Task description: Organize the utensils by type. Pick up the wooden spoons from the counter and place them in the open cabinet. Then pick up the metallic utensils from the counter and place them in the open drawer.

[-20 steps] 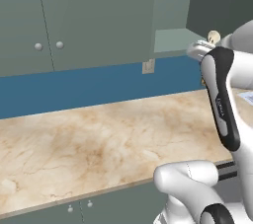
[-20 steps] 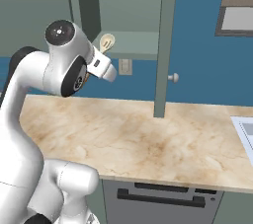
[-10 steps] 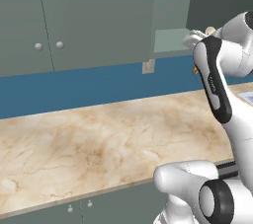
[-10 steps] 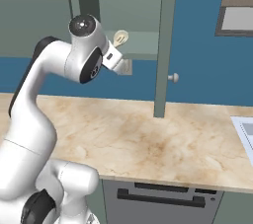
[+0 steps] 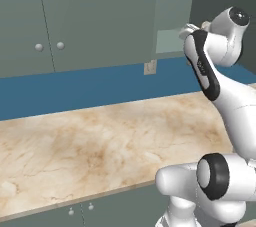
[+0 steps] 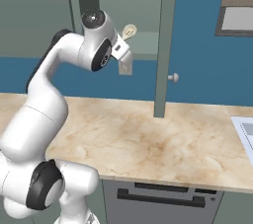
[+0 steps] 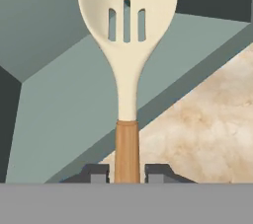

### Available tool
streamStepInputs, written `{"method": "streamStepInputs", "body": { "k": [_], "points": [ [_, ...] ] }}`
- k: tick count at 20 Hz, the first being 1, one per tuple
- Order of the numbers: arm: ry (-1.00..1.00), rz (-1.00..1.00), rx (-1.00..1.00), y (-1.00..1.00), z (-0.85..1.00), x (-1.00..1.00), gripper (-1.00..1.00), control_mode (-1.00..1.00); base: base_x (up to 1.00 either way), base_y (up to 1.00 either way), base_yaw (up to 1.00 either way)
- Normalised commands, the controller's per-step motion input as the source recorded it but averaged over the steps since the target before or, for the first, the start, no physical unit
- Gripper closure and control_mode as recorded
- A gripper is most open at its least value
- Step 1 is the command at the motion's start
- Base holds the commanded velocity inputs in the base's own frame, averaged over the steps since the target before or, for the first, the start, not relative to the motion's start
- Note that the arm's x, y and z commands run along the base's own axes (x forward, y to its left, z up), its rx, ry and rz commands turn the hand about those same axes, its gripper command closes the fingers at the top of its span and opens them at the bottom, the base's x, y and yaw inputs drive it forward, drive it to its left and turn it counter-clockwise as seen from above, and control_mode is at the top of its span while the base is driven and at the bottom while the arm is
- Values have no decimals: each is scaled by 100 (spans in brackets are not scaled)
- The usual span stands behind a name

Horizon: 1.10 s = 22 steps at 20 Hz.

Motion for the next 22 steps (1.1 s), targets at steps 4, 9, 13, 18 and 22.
{"method": "streamStepInputs", "body": {
  "k": [4,9,13,18,22],
  "points": [
    [0,-2,0,-9,20,39,100,-100,0,0,0],
    [0,-1,0,-3,21,35,100,-100,0,0,0],
    [0,0,0,-4,9,36,100,-100,0,0,0],
    [-11,0,0,0,0,35,100,-100,0,0,0],
    [-14,0,1,0,-3,33,100,-100,0,0,0]
  ]
}}
